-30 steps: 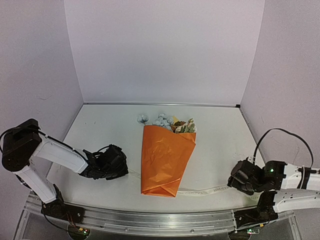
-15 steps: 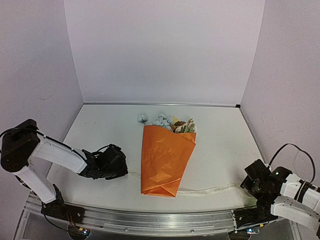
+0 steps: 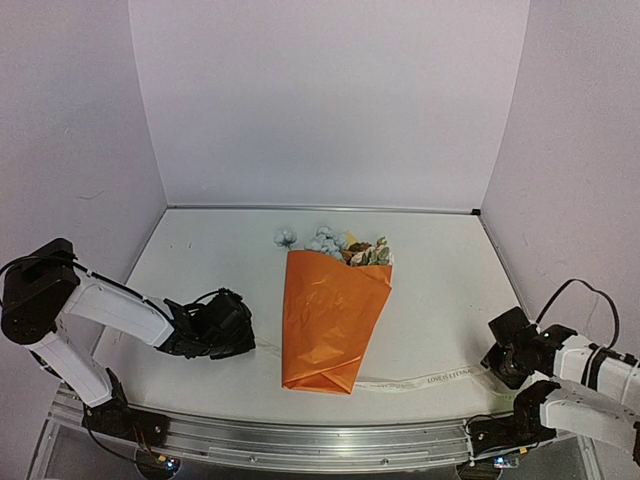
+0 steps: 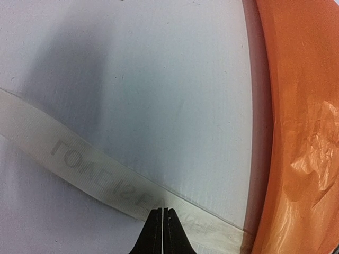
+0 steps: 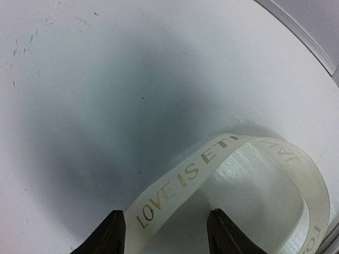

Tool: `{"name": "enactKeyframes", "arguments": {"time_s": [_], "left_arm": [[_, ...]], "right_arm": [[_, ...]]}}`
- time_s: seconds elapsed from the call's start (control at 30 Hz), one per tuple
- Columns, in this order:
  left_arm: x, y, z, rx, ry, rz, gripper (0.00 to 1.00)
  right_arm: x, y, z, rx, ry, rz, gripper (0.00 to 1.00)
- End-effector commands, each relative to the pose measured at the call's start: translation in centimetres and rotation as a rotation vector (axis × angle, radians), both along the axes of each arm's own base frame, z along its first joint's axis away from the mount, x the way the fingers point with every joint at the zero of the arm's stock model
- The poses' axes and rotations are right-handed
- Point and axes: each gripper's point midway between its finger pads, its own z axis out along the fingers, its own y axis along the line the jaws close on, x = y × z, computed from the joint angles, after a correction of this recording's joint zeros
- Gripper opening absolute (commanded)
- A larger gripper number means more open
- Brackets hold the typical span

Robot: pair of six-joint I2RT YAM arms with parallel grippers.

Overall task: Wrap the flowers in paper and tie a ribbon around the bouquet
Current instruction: Pick up the right side of the ribbon from the center of the board.

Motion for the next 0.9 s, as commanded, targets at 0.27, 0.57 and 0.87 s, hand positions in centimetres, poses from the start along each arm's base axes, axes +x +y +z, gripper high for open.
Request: {"name": "enactKeyframes", "arguments": {"time_s": [0.27, 0.57, 0.87], "left_arm": [[1.0, 1.6, -0.6, 0.003, 0.028, 0.047, 0.04], [2.4, 3.6, -2.4, 0.003, 0.079, 0.106, 0.04], [2.7, 5.9, 0.5, -0.015, 0.075, 0.190, 0.12]], "right_arm": [[3.0, 3.2, -0.4, 0.193, 0.122, 0.034, 0.00], [8.6, 5.0, 2.8, 0.269, 0.087, 0.036, 0.00], [10.9, 6.5, 4.3, 0.365, 0.068, 0.040, 0.00]]}}
